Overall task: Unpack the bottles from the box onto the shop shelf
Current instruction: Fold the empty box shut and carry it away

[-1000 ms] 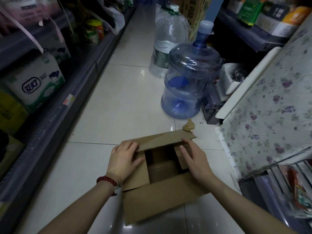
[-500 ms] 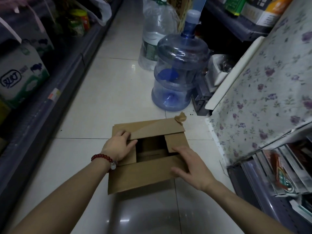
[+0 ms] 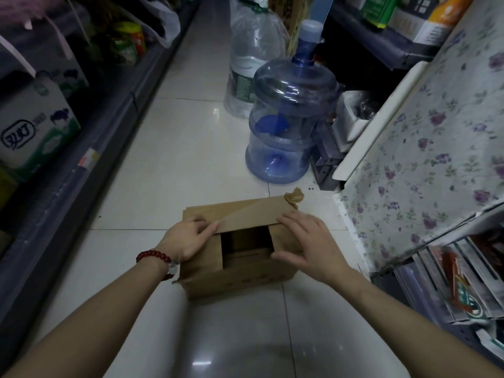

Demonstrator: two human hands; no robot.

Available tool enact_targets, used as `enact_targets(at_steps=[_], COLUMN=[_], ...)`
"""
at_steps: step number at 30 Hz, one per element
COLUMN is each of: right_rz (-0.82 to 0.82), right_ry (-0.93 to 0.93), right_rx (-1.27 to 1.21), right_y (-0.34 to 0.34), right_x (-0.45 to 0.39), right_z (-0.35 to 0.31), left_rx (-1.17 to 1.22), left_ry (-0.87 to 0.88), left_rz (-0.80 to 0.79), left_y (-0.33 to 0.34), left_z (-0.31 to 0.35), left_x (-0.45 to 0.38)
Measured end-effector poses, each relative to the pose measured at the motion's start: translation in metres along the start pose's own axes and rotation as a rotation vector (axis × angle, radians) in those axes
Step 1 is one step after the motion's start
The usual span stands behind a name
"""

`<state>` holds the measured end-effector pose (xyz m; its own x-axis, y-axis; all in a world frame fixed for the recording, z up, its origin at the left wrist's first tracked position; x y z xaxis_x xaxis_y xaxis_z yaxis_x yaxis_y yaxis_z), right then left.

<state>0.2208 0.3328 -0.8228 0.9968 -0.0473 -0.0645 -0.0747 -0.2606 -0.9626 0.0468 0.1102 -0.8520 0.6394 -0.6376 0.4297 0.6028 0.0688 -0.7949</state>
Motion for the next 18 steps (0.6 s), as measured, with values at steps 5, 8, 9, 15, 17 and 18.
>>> enact_targets(at_steps=[5,8,9,15,17,18], right_rz=[-0.016,-0.050,-0.068,-0.132,-0.116,-0.123], right_ry=[0.205,0.354,0.400,0.513,0.538,0.562], right_rx=[0.081,0.024,-0.010,-0.307,-0.341,-0.343], right_y=[0.006,0.025,0.032,0.069,0.071,0.071], right_x=[-0.046,-0.057,-0.059,-0.054,-0.054,-0.054], right_z=[0.008,0.015,0.018,0.031,0.035,0.037], left_rx=[0.162,0.153,0.145,0.099,0.291,0.399], left_ry=[-0.077,-0.016,0.015,-0.009,-0.042,-0.043], left_rz=[-0.103,-0.054,-0.028,0.061,0.050,0.053], left_y=[-0.025,-0.024,-0.021,0.007,0.016,0.020], left_z=[0.003,0.005,0.005,-0.023,-0.031,-0.033], left_x=[0.002,0.005,0.006,0.008,0.009,0.008])
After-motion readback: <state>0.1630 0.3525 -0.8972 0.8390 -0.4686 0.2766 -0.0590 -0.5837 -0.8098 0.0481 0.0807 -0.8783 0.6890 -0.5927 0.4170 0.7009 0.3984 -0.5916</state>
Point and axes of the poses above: each hand's wrist, its own x-axis away from the middle knuckle, its own y-axis out of the palm, z = x × y, the point moved 2 cm from there along -x, towards the middle knuckle, and after that the axes turned 9 degrees about -z, right-handed, at the moved point
